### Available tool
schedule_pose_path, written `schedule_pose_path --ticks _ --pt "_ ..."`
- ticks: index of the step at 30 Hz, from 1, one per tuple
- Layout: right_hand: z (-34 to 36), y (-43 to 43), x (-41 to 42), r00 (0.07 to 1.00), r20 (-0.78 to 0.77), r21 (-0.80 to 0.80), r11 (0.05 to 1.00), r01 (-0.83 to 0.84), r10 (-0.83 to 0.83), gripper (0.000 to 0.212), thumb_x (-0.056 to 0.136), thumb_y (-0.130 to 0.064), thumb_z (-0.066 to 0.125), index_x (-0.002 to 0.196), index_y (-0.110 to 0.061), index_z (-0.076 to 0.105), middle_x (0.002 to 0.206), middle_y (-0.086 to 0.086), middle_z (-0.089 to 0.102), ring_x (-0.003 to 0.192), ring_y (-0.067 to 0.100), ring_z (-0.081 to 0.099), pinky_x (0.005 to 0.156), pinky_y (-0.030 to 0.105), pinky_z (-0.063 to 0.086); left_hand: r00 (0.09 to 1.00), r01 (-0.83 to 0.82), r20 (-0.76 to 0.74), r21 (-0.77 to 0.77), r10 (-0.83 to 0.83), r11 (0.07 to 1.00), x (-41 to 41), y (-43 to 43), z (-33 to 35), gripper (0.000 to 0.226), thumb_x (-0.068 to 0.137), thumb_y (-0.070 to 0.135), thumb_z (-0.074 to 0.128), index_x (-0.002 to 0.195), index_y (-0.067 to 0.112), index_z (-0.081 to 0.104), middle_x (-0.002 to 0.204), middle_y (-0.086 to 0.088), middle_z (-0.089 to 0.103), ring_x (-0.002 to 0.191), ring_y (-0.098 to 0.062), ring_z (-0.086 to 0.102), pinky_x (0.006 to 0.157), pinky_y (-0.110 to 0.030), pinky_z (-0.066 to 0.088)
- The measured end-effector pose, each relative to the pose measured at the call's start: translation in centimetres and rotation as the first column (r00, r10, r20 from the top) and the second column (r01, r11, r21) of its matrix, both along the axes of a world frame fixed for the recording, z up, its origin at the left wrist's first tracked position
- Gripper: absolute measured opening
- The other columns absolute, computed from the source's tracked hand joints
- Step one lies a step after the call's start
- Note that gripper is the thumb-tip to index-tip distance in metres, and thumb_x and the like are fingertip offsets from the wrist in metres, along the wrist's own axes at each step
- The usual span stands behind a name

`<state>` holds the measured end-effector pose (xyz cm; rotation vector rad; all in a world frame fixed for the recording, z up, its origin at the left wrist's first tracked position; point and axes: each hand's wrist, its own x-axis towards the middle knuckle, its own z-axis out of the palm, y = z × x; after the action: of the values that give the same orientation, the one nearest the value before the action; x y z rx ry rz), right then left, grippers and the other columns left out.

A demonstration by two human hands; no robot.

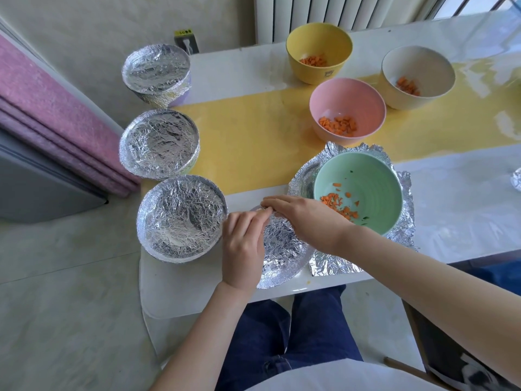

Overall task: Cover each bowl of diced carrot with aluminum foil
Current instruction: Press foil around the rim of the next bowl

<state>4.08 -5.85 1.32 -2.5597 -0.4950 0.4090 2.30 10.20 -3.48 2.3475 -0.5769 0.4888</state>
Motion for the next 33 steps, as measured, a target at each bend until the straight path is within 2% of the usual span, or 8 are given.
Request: schedule_pose_path --ticks 3,6,9,13,18,20,25,33 --pt "-0.3 0.2 0.2 1.0 0.011 0.036 0.999 -0.009 0.009 0.059 0.086 0.013 0.044 0.14 -0.013 0.041 0.141 0.002 0.047 0.123 0.02 0.051 0.097 0.031 0.042 1.0 0.003 -0.014 -0.021 -0.003 1.0 0.2 0.1 0.2 0.02 0.093 0.007 0.047 0.108 0.011 0.061 0.094 -0.004 0.061 0.089 -0.019 0.048 0.078 -0.036 0.044" --pt "-0.4 0.5 0.0 0.999 0.004 0.126 0.991 0.039 -0.04 0.042 0.099 -0.015 0.043 0.141 -0.011 0.04 0.142 0.004 0.046 0.126 0.02 0.047 0.102 0.027 0.036 0.998 0.014 -0.054 -0.022 -0.015 1.0 0.1 0.5 0.0 0.017 0.095 0.009 0.042 0.109 0.012 0.051 0.112 -0.01 0.061 0.11 -0.022 0.049 0.096 -0.04 0.043" --pt "-0.7 0.5 -0.3 0.995 0.042 0.148 0.986 0.079 -0.087 0.042 0.096 -0.003 0.045 0.138 -0.011 0.045 0.138 0.006 0.051 0.123 0.022 0.051 0.101 0.031 0.041 0.992 0.005 -0.125 -0.012 -0.007 1.0 0.1 0.8 -0.4 0.018 0.096 0.009 0.035 0.11 0.013 0.045 0.126 -0.012 0.057 0.126 -0.022 0.044 0.109 -0.039 0.032" --pt "-1.1 0.6 -0.3 0.992 0.114 0.109 0.994 0.033 -0.045 0.072 0.071 0.026 0.041 0.131 -0.01 0.053 0.132 0.009 0.056 0.119 0.025 0.056 0.096 0.038 0.049 0.987 0.021 -0.158 -0.059 -0.03 0.998 -0.2 1.2 -0.2 0.024 0.093 0.002 0.038 0.113 0.011 0.045 0.118 -0.013 0.062 0.114 -0.02 0.056 0.094 -0.046 0.048" --pt "-1.2 1.5 -0.6 0.962 0.274 0.018 1.0 -0.022 0.016 0.064 0.068 0.003 0.018 0.11 -0.001 0.065 0.108 0.015 0.069 0.092 0.03 0.069 0.062 0.04 0.059 0.989 -0.023 -0.145 -0.087 0.01 0.996 -0.6 1.2 -0.3 0.024 0.094 0.009 0.037 0.117 0.01 0.046 0.112 -0.015 0.064 0.108 -0.01 0.053 0.099 -0.009 0.037" --pt "-1.2 1.8 -0.5 0.957 0.29 0.02 1.0 -0.013 0.007 0.062 0.068 0.002 0.018 0.108 -0.001 0.065 0.103 0.014 0.069 0.086 0.029 0.07 0.056 0.039 0.058 0.984 -0.052 -0.172 -0.092 0.035 0.994 -0.7 1.2 -0.5 0.025 0.094 0.01 0.036 0.117 0.009 0.046 0.114 -0.014 0.064 0.112 0.0 0.047 0.099 -0.005 0.033" --pt "-0.1 1.8 0.3 0.994 0.097 -0.055 0.997 -0.048 0.054 0.064 0.079 0.015 0.037 0.137 -0.01 0.042 0.129 0.006 0.053 0.108 0.022 0.056 0.079 0.032 0.046 0.975 -0.093 -0.209 -0.093 0.072 0.991 -0.7 1.6 -0.7 0.022 0.095 0.007 0.039 0.113 0.005 0.051 0.11 -0.014 0.066 0.099 -0.002 0.053 0.092 -0.009 0.039" --pt "-0.6 2.4 0.9 0.999 0.014 -0.066 0.997 -0.045 0.046 0.049 0.081 0.012 0.038 0.123 -0.008 0.051 0.112 0.009 0.058 0.092 0.027 0.058 0.075 0.041 0.048 0.943 -0.162 -0.316 -0.161 0.104 0.974 -0.9 1.5 0.1 0.023 0.094 0.011 0.039 0.106 0.0 0.056 0.099 -0.013 0.067 0.09 -0.013 0.063 0.075 -0.011 0.042"
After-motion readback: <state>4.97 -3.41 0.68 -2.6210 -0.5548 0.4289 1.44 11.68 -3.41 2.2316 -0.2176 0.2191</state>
